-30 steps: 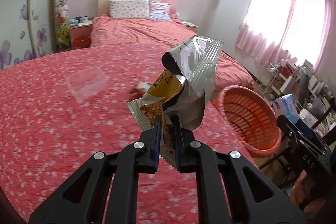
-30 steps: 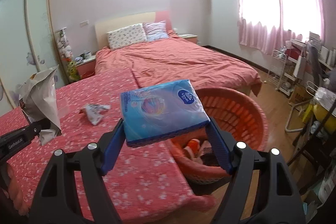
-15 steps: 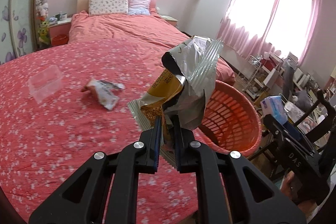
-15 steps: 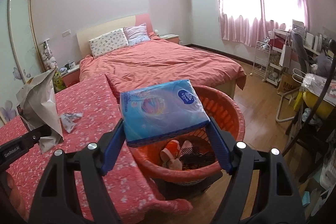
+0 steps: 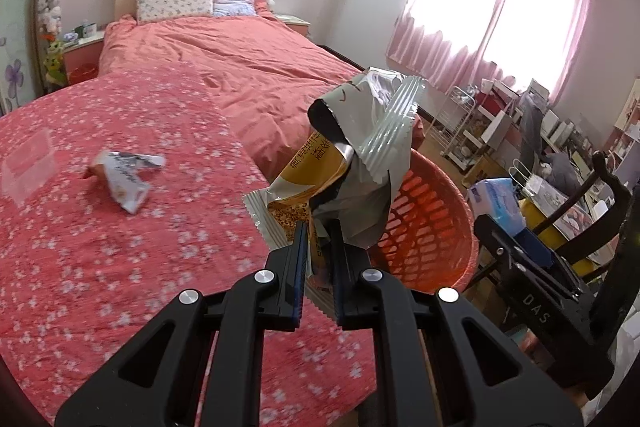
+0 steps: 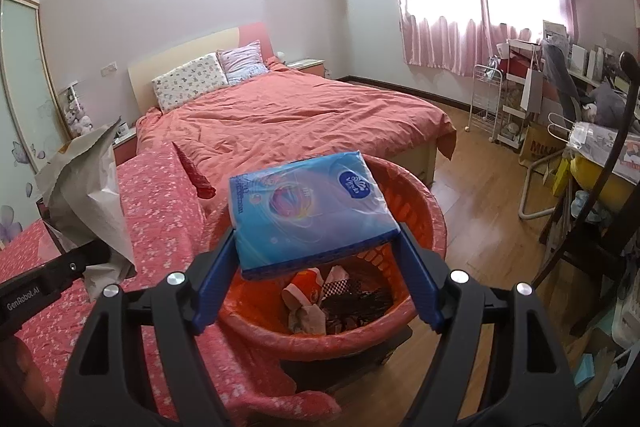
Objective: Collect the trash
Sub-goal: 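Carry the foil wrapper and blue tissue pack over the orange basket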
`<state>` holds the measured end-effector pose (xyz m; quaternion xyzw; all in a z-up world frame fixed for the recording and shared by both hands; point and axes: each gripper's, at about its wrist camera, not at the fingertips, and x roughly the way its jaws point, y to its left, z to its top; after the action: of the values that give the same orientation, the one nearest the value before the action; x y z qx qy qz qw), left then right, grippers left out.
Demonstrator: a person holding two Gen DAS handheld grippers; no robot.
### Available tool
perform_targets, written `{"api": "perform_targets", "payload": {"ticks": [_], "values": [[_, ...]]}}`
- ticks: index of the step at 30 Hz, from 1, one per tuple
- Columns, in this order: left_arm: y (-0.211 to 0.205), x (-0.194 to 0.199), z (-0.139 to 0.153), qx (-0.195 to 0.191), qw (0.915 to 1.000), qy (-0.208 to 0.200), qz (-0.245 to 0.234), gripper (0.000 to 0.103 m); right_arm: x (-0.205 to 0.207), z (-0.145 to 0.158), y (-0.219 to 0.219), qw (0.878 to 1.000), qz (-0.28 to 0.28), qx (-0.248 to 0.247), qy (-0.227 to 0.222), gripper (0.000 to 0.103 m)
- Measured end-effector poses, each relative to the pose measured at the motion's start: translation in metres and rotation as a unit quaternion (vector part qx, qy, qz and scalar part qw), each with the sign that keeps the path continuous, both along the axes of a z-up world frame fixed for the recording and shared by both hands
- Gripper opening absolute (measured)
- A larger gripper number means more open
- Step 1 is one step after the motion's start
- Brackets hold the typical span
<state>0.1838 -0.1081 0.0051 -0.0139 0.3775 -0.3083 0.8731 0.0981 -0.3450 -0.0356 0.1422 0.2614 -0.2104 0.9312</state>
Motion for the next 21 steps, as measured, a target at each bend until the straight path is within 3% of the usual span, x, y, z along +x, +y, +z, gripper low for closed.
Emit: {"api": "perform_targets", "payload": {"ticks": [21], "values": [[-0.052, 0.014, -0.018, 0.009, 0.9978, 0.023, -0.062, 0.011, 0.018, -0.019, -0.043, 0.999, -0.013, 0.033, -0.007, 0.074]]}}
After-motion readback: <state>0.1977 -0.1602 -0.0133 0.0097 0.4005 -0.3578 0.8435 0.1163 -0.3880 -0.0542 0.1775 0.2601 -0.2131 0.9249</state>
